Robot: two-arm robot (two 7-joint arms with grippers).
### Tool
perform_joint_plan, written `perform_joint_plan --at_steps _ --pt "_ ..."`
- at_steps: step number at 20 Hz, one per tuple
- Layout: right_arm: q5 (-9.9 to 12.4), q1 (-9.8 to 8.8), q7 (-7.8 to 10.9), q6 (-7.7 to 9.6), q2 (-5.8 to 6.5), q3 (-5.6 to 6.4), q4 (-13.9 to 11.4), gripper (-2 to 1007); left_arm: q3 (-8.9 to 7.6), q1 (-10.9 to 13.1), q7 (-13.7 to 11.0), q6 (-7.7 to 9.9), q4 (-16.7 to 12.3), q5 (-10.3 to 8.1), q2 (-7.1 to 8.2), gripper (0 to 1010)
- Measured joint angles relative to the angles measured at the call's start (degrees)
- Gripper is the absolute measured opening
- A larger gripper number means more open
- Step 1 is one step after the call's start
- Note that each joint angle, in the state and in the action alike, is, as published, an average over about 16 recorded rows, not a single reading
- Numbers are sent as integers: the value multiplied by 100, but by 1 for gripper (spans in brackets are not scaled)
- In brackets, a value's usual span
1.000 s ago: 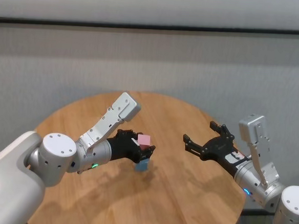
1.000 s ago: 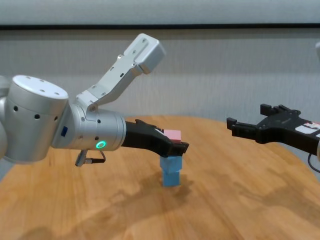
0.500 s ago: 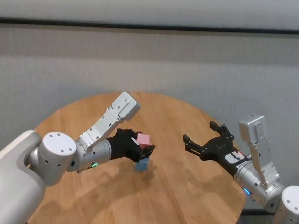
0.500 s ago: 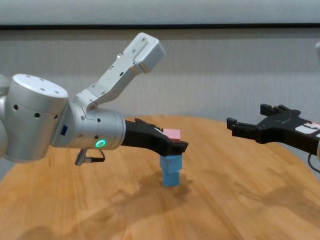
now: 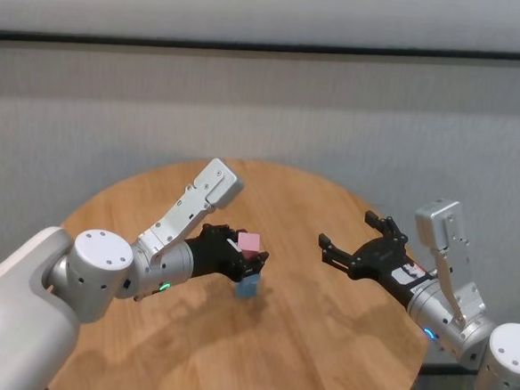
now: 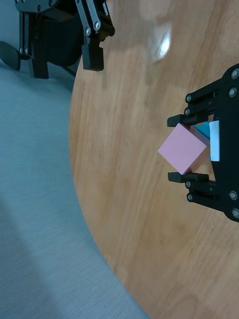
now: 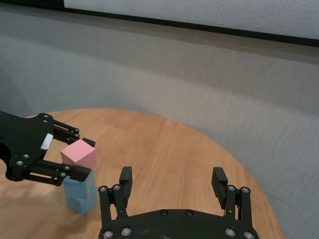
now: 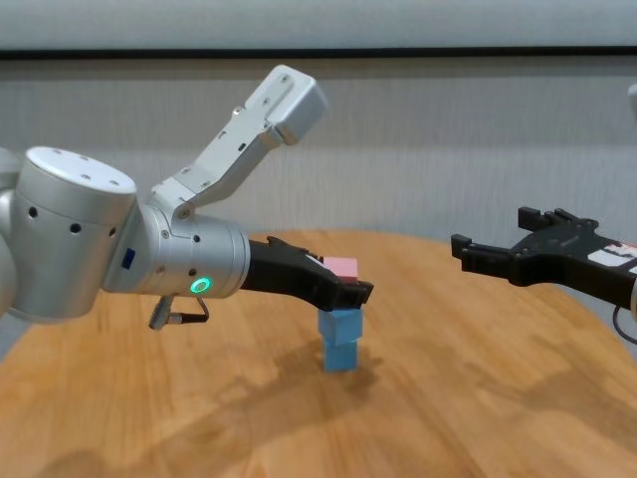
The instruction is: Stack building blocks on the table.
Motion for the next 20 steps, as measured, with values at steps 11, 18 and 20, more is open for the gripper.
perform_joint_plan --at_steps 11,18,20 --pt "0 0 0 0 0 0 0 1005 -43 19 -1 -1 -72 -10 0 776" --pt "0 0 0 0 0 0 0 1004 -118 71 31 31 -316 -57 75 940" --pt "0 0 0 0 0 0 0 1004 -156 93 48 48 -418 -83 113 969"
